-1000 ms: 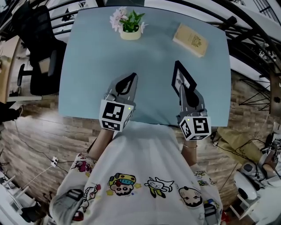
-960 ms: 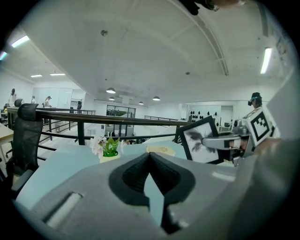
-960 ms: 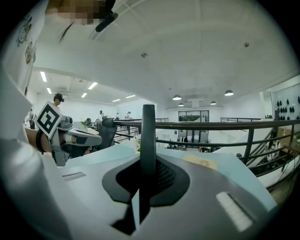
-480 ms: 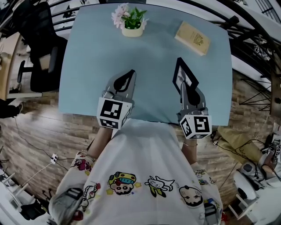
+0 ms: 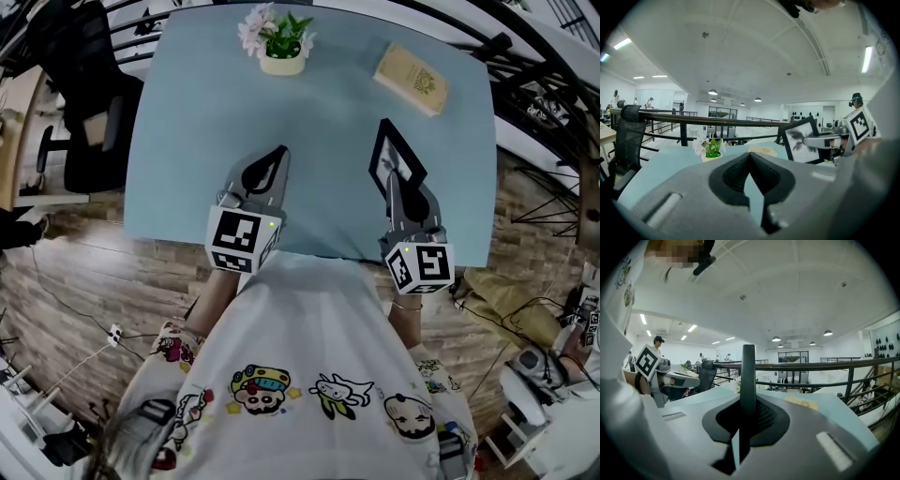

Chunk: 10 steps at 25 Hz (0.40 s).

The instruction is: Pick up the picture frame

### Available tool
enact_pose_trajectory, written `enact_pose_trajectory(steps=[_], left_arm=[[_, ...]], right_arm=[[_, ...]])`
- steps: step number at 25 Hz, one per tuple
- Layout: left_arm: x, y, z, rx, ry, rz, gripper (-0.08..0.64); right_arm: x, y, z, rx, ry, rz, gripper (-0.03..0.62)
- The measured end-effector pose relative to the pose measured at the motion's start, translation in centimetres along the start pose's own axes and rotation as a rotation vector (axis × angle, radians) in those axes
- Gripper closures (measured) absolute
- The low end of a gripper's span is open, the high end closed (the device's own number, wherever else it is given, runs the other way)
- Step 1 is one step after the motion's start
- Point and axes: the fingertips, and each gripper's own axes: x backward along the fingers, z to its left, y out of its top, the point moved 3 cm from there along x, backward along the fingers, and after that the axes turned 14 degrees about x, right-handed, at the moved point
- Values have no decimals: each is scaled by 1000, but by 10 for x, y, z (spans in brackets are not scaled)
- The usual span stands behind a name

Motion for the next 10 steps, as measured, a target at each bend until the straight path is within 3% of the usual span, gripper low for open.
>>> enact_pose_trajectory(steps=[10], left_arm=[[-1,-2,3,3,10,0,561]], right_arm=[[-3,-3,1,-7,5,-2,571]])
